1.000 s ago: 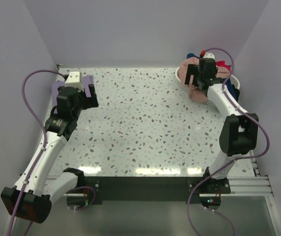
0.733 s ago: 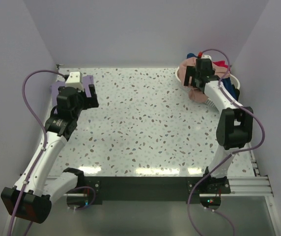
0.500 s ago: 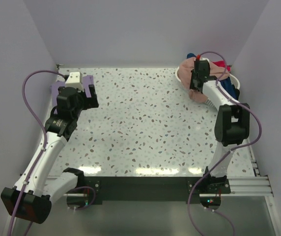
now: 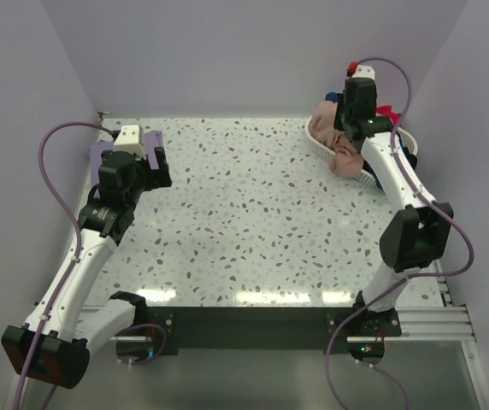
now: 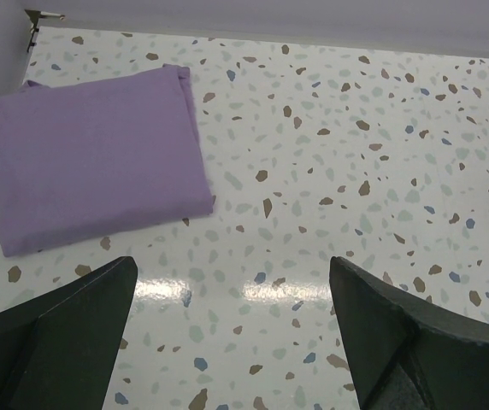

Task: Fold and stack the t-shirts
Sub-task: Grab the tshirt from the pile, then move the tshirt to the center of the board

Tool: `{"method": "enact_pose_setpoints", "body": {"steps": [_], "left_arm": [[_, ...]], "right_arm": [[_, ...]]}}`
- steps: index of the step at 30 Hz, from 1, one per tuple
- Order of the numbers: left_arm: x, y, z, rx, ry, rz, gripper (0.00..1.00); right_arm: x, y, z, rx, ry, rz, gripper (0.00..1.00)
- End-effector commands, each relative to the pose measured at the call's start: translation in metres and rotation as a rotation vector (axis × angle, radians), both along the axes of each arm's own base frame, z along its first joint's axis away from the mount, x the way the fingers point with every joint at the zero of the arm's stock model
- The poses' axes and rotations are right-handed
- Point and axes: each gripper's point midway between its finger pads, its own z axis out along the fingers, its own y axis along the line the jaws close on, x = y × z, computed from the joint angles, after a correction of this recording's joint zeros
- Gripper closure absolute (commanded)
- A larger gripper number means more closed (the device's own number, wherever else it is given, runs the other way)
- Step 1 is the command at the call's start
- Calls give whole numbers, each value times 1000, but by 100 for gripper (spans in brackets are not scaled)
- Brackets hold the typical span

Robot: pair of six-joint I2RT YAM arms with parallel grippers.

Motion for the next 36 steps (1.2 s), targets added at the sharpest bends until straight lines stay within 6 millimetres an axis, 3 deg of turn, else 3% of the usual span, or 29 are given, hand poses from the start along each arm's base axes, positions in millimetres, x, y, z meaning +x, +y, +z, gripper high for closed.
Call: {"method": "enact_pose_setpoints", "body": {"steps": [1,6,7,10,15,21,24,27,29,31,32,33,35,36], "left_arm": [[1,2,7,13,-28,-9,0],[-2,4,9,11,-33,3,0],[-2,5,10,11,-37,6,0],[-4,5,14,11,-49,5,0],[-4,4,17,14,-47,-2,0],[-4,9,22,19,-57,22,0],[-3,7,21,12,-54,18,0],[-2,5,19,1,-43,14,0],[-1,4,16,-3,-34,13,0],[-1,2,15,-12,-25,14,0],[0,2,12,-9,-15,22,0],[0,-1,12,-12,-10,23,0],[-2,-12,5,1,16,15,0],[-3,-18,0,-10,29,13,0]], "right_arm": [[-26,6,130,-8,-273,16,100],[-58,23,198,18,-418,92,100],[-70,31,217,18,-458,124,100],[-96,59,249,8,-526,211,100],[-129,104,271,-15,-545,321,100],[-159,163,265,33,-518,485,100],[-176,198,258,53,-487,578,100],[-187,214,244,79,-441,619,100],[-187,209,229,77,-418,589,100],[-183,182,190,20,-376,459,93],[-181,172,174,-4,-360,408,75],[-174,153,133,-47,-305,327,62],[-170,126,98,-36,-247,261,30],[-162,101,52,-12,-144,204,22]]}}
